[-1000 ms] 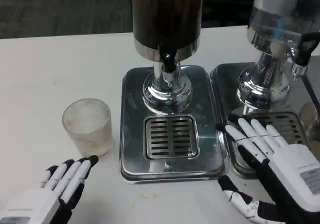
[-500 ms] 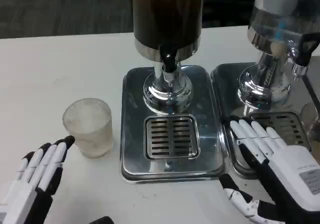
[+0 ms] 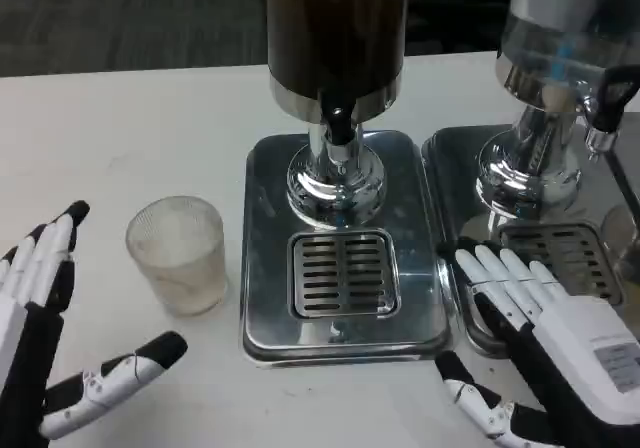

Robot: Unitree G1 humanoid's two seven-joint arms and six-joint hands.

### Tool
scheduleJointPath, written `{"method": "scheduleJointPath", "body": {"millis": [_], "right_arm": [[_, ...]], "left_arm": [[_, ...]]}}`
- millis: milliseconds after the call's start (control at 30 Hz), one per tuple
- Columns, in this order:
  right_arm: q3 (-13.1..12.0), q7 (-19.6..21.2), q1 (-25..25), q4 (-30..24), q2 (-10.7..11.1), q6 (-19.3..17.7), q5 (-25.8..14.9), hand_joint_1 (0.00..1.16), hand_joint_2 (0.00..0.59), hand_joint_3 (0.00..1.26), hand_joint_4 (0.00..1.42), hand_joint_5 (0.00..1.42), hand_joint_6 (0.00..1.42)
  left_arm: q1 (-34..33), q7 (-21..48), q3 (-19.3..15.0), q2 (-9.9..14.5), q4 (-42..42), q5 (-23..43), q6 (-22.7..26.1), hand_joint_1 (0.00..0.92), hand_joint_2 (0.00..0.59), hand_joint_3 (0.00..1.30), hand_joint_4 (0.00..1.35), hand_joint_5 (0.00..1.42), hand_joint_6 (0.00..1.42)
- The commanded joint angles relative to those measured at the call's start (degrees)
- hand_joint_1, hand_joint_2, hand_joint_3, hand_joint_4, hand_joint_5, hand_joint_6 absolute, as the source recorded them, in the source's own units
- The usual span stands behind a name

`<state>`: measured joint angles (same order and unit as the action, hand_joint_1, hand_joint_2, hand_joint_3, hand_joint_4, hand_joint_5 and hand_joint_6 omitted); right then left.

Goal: Grasp the cup under the faucet to collect the drink, then remove the cup.

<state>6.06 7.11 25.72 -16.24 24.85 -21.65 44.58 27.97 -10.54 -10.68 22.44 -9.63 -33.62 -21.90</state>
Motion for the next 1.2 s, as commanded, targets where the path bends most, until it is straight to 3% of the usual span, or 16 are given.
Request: {"method": "scheduleJointPath", "body": {"millis": [33,333,567,1200], "right_arm": [[0.56,-0.53,-0.74,-0.75,-0.38,0.26,-0.63,0.29,0.477,0.05,0.0,0.0,0.0],[1.24,-0.64,-0.7,-0.92,-0.7,0.4,-1.14,0.3,0.47,0.1,0.0,0.0,0.0],[1.59,-0.74,-1.15,-0.35,-0.77,0.29,-1.89,0.33,0.5,0.16,0.0,0.0,0.0],[1.79,-0.61,-1.35,-0.12,-1.17,-0.24,-3.72,0.35,0.508,0.27,0.04,0.01,0.04]], "left_arm": [[-5.03,1.87,0.03,2.33,4.76,2.48,0.82,0.0,0.002,0.0,0.0,0.0,0.0],[-15.77,8.86,2.24,6.6,15.77,7.99,1.31,0.0,0.0,0.0,0.0,0.0,0.0],[-21.11,13.24,4.13,8.83,22.9,11.9,-0.07,0.0,0.0,0.0,0.0,0.0,0.01],[-33.15,18.8,9.47,11.69,41.97,15.41,-9.03,0.045,0.0,0.0,0.0,0.0,0.0]]}}
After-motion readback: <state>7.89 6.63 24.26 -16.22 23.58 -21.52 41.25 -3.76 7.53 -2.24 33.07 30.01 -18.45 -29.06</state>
